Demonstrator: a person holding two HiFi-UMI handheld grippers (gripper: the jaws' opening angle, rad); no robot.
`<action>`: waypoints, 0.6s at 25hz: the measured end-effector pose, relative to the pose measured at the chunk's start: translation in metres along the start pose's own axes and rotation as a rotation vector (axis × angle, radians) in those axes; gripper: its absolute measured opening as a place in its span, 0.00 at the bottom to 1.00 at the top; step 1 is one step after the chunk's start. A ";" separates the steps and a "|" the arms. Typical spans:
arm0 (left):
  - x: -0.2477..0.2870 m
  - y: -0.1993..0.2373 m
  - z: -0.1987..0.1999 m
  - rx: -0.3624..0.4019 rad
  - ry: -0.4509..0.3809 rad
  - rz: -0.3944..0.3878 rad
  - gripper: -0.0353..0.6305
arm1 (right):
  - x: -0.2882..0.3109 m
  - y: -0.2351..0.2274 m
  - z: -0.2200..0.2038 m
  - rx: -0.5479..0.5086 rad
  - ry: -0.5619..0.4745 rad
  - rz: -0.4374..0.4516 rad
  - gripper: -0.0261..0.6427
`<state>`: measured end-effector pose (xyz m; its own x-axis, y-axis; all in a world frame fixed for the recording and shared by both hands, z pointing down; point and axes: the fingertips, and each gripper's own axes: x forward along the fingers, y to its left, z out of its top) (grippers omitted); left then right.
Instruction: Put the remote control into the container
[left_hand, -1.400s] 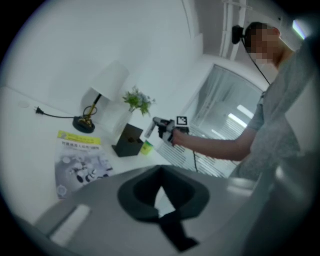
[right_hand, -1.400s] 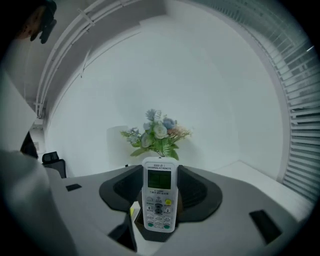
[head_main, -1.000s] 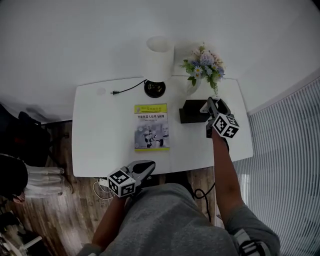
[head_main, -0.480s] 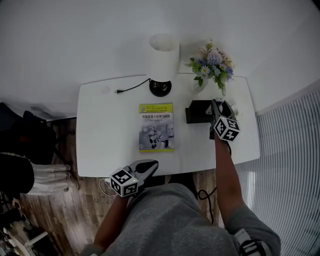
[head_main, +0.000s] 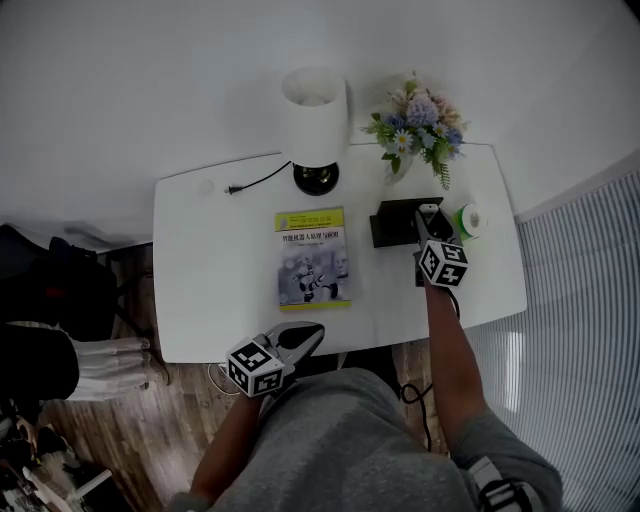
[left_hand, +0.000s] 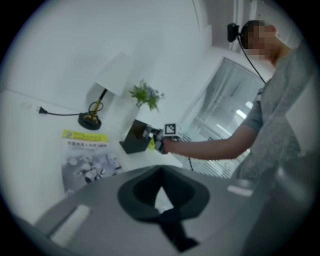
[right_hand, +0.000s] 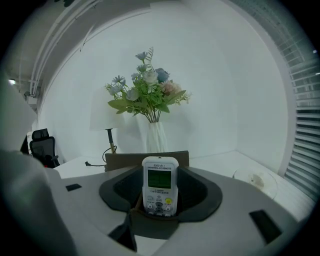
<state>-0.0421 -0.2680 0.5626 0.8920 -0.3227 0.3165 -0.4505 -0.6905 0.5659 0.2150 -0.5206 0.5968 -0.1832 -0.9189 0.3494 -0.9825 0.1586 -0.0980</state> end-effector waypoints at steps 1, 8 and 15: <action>0.001 0.001 0.000 0.002 0.003 -0.002 0.05 | 0.000 0.001 -0.002 -0.007 0.005 0.001 0.37; -0.002 0.002 0.002 0.007 0.004 -0.005 0.05 | -0.002 0.009 -0.014 -0.087 0.056 0.007 0.37; -0.009 0.002 0.007 0.014 -0.010 -0.007 0.05 | -0.003 0.010 -0.027 -0.111 0.094 -0.012 0.37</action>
<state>-0.0504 -0.2708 0.5560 0.8956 -0.3239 0.3049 -0.4436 -0.7017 0.5576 0.2048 -0.5063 0.6200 -0.1688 -0.8838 0.4364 -0.9814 0.1916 0.0086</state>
